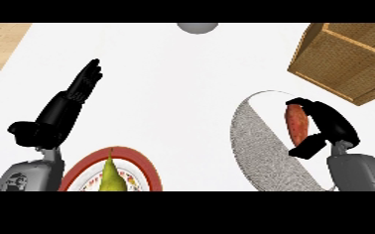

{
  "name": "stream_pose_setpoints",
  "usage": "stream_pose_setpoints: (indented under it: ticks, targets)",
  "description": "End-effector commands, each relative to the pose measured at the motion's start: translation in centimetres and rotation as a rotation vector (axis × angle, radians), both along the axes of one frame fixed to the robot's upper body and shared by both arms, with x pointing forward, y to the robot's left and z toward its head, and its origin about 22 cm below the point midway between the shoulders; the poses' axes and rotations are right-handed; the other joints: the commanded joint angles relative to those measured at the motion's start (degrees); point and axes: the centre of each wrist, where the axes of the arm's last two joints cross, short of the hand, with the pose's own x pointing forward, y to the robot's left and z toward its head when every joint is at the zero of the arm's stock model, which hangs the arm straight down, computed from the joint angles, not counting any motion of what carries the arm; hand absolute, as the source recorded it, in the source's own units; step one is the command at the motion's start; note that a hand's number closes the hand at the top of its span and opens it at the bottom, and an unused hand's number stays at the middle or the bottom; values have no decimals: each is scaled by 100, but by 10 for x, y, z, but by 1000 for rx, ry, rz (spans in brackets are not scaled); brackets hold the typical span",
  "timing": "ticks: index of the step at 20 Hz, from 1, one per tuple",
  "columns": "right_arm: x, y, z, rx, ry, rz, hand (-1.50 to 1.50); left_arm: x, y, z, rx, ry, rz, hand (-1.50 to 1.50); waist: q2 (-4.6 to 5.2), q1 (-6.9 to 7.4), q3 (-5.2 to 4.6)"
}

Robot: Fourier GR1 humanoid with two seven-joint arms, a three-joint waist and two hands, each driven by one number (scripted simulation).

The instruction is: Pick the sweet potato from the placemat and place it in the basket

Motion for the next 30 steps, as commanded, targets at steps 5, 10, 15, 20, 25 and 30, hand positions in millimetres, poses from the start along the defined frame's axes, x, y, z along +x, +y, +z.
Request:
stream_pose_setpoints:
  ticks: [5,10,15,20,25,30]
  targets:
    - [-11,-2,-8,-86,24,108,150,6,-7,-16,-8,-2,2,0,30,-31,35]
    - [-7,22,-8,-138,-92,129,150,-6,1,-23,-9,6,9,0,26,-7,36]
    - [18,136,21,-211,-117,28,150,4,5,-9,-3,2,4,0,25,51,28]
    - [10,177,21,-164,-194,-15,150,14,16,-8,-4,14,-2,0,27,3,35]
    - [24,178,52,113,-313,-73,150,9,-11,1,1,3,-1,0,19,38,42]
    - [4,190,107,333,-618,-117,150,12,5,5,-17,0,4,0,-6,-6,41]
